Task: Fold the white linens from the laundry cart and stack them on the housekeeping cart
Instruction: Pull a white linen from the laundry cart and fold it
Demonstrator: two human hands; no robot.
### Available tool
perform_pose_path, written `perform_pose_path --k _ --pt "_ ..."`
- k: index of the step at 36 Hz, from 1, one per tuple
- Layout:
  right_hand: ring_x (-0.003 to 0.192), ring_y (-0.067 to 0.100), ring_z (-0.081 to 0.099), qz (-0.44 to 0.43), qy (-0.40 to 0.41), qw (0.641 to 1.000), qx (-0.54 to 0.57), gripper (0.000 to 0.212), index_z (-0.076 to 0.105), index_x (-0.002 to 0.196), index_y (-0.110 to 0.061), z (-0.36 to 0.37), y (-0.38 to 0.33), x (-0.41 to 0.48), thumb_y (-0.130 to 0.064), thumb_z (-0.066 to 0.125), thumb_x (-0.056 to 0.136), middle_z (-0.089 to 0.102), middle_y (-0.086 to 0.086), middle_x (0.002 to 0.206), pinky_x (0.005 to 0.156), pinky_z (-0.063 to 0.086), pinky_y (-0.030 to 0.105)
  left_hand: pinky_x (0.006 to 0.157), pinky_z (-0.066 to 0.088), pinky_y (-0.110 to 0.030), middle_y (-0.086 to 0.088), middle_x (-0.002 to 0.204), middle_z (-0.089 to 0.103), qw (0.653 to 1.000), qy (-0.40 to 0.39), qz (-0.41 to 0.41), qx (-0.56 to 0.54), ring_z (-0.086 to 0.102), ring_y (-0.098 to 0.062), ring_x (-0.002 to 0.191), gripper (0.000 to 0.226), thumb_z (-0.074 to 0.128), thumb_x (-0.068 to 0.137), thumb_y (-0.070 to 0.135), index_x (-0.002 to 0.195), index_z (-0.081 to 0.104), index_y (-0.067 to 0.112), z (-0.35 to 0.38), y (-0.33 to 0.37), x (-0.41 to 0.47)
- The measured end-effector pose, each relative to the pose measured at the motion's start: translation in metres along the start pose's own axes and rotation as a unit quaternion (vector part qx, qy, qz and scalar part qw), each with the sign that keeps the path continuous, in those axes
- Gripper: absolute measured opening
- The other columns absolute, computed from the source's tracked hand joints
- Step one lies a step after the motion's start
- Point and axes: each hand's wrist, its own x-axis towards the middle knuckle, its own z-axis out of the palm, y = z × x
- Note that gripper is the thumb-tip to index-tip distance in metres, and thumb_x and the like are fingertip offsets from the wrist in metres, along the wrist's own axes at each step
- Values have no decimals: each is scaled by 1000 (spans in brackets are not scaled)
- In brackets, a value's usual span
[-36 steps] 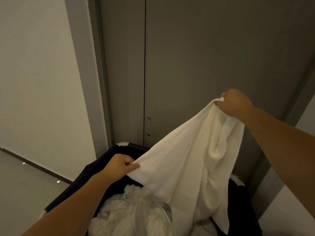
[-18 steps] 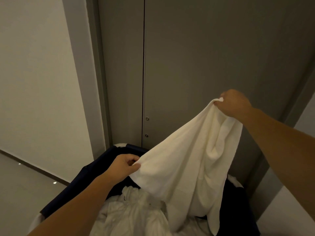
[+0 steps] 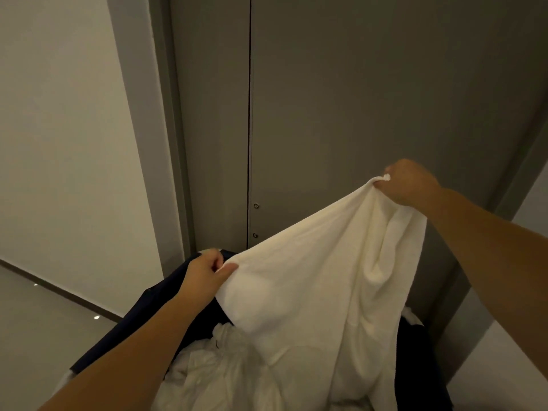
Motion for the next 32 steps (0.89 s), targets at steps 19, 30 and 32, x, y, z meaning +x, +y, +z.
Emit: perform_pose_path --k 19,30,32 --pt "125 41 43 212 -192 926 247 83 29 147 -9 38 52 -32 -46 67 83 35 19 147 104 40 53 61 42 -29 -13 84 67 974 -96 -94 185 60 -21 72 37 53 96 37 93 72 5 -18 9 30" --pt "96 24 52 139 -110 945 274 43 59 111 0 72 35 -60 -24 77 80 55 17 118 83 46 37 74 47 -34 -16 88 63 981 -114 -153 27 61 -29 84 34 57 95 31 90 66 -1 6 44 22" --pt "87 21 53 111 -87 955 261 35 64 100 1 74 22 -66 -24 77 80 58 13 100 78 46 36 73 46 -32 -13 88 61 980 -126 -152 -20 60 -29 88 27 57 96 28 89 63 3 15 62 18"
